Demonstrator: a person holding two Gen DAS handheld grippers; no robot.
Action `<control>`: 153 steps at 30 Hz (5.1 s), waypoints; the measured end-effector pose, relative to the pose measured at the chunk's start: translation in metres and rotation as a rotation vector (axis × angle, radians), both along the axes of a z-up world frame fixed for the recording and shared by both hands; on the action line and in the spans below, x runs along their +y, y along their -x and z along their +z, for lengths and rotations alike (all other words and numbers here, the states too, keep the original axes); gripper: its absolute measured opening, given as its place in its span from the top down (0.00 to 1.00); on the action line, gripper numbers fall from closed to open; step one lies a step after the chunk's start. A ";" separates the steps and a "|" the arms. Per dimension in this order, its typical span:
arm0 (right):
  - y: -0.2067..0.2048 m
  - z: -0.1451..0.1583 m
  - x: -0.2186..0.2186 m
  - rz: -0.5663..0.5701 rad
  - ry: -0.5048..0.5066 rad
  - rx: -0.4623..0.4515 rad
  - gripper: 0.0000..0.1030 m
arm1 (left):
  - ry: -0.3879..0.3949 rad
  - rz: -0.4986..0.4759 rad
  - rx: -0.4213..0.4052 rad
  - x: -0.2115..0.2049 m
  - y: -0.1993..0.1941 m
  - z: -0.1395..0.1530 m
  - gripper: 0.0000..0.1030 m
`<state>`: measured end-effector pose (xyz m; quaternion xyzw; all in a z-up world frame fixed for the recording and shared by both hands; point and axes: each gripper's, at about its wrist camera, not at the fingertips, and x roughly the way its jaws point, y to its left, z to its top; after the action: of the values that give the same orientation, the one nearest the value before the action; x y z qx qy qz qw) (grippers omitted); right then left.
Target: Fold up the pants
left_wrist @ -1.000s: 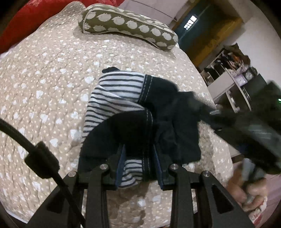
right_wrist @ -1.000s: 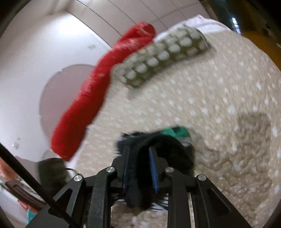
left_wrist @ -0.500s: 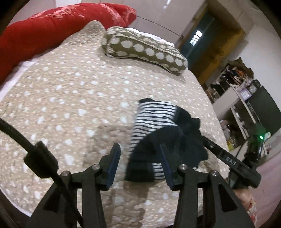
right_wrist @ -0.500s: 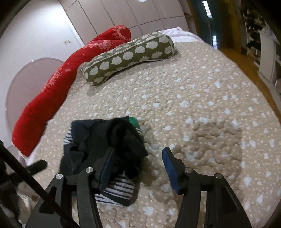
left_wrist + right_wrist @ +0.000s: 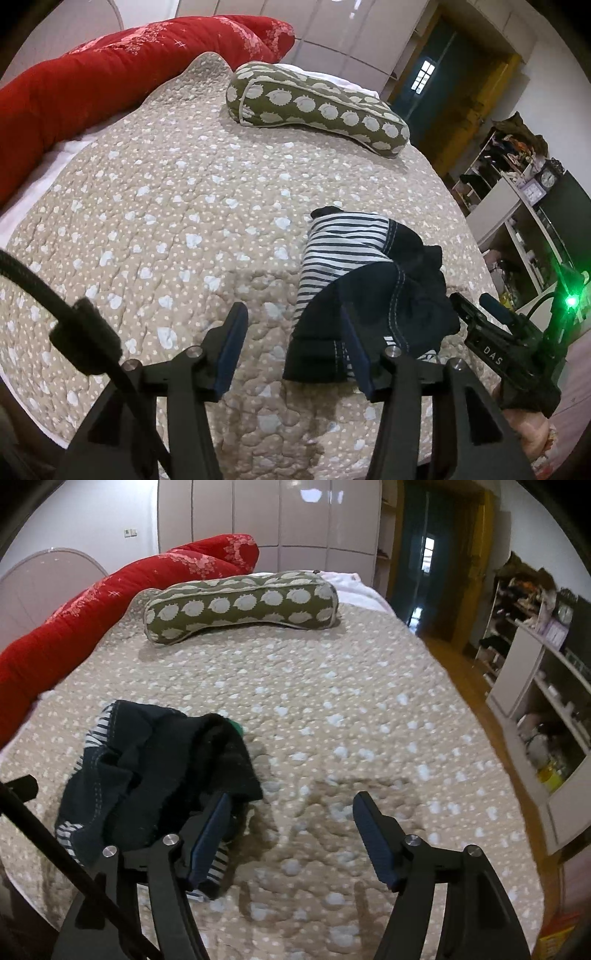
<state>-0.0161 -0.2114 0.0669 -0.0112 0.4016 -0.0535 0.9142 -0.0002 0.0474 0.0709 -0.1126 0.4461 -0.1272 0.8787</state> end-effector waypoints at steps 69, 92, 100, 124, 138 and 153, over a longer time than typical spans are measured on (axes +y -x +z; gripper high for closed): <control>-0.126 0.003 -0.021 0.082 -0.596 -0.051 0.43 | 0.333 0.002 0.117 0.013 -0.131 -0.019 0.69; -0.175 -0.005 0.045 0.218 -0.539 0.092 0.47 | 0.107 -0.016 0.103 -0.021 -0.095 -0.046 0.52; -0.128 -0.019 0.038 0.207 -0.395 0.086 0.47 | 0.069 -0.009 0.093 -0.024 -0.093 -0.046 0.52; -0.015 -0.008 0.000 0.071 -0.459 0.012 0.36 | -0.130 0.021 -0.143 -0.026 -0.002 0.035 0.45; 0.012 -0.005 0.025 0.099 -0.398 0.012 0.31 | -0.208 0.083 -0.308 -0.021 0.036 0.067 0.21; 0.035 0.006 0.047 0.075 -0.072 -0.005 0.21 | -0.201 0.178 -0.103 -0.003 0.002 0.005 0.21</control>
<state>-0.0508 -0.1643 0.0726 0.0069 0.4004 -0.0048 0.9163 -0.0019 0.0446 0.0764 -0.0564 0.3989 -0.0092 0.9152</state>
